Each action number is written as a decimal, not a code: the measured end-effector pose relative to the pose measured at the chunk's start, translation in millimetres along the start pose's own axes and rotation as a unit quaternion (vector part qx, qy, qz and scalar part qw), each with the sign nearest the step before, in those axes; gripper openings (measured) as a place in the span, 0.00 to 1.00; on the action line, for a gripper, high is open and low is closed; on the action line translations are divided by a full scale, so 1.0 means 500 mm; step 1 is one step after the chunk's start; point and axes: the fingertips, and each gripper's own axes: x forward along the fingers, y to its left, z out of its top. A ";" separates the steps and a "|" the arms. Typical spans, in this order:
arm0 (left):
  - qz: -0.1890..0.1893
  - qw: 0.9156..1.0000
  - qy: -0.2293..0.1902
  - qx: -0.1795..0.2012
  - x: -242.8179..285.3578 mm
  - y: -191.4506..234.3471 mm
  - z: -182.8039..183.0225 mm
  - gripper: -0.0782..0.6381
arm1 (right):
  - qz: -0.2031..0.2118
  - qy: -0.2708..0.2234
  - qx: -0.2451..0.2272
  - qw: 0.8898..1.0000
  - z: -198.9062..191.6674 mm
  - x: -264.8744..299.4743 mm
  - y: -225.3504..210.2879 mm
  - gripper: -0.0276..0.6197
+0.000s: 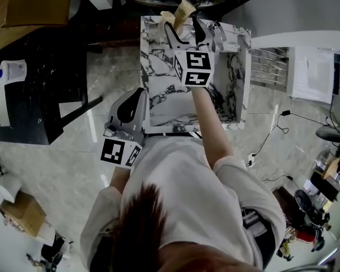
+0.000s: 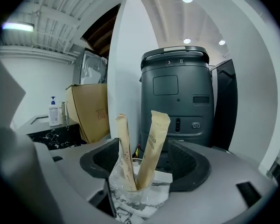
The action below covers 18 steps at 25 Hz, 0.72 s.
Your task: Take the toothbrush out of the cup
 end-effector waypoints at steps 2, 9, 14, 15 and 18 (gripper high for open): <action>0.000 1.000 0.001 -0.001 -0.001 0.001 -0.002 0.13 | 0.005 -0.001 0.008 1.000 0.000 0.008 -0.003 0.48; 0.006 1.000 0.003 -0.006 -0.010 0.009 -0.005 0.13 | 0.014 -0.001 0.027 1.000 0.009 0.043 -0.009 0.48; 0.008 1.000 0.004 -0.010 -0.014 0.013 -0.011 0.13 | 0.020 0.005 0.027 0.999 0.003 0.063 -0.002 0.48; 0.008 1.000 0.004 -0.011 -0.014 0.013 -0.011 0.13 | 0.022 0.007 0.025 0.999 0.000 0.068 0.000 0.48; 0.009 1.000 0.004 -0.013 -0.014 0.013 -0.011 0.13 | 0.023 0.013 0.025 0.999 -0.008 0.080 0.001 0.48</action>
